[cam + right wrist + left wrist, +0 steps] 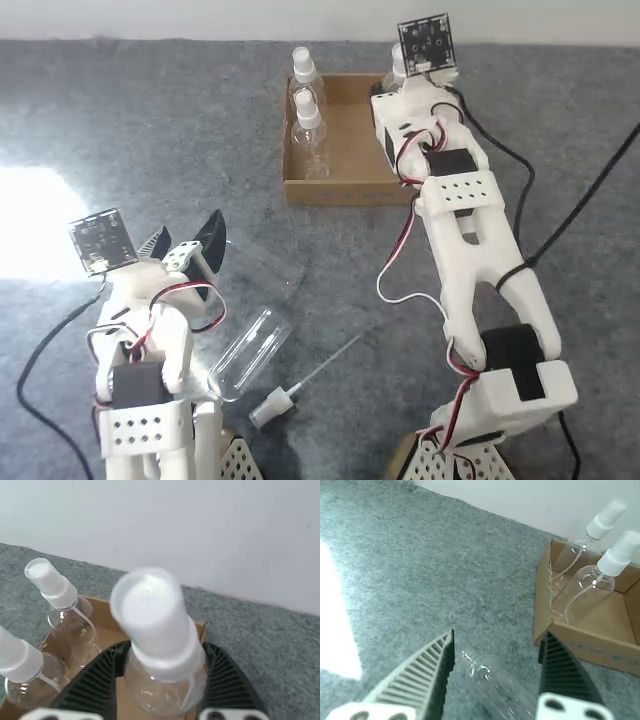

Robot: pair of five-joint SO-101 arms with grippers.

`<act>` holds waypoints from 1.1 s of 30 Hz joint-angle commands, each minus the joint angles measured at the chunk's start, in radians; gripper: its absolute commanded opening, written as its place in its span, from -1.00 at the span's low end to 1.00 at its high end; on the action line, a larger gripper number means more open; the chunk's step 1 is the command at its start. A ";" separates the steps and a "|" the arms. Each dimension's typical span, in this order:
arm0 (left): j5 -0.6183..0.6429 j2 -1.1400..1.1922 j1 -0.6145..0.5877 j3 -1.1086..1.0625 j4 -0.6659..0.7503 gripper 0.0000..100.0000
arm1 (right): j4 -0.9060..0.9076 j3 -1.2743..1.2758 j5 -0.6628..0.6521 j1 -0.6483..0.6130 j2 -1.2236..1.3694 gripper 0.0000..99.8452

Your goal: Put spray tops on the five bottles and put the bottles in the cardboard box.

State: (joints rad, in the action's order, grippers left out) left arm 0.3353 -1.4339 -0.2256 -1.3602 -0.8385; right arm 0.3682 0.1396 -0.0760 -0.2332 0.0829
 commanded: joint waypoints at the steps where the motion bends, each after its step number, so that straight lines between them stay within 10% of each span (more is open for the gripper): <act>1: 0.006 -0.015 -0.003 0.005 0.015 -0.48 | -0.022 -0.074 0.012 0.019 -0.022 -0.83; 33: 0.005 -0.015 0.003 0.028 -0.041 -0.48 | -0.021 0.028 0.014 0.028 -0.027 -0.83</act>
State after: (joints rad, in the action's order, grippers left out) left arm 0.3353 -1.4339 -0.2256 -1.3602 -0.8861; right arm 0.3682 0.1933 -0.0729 -0.2163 0.0829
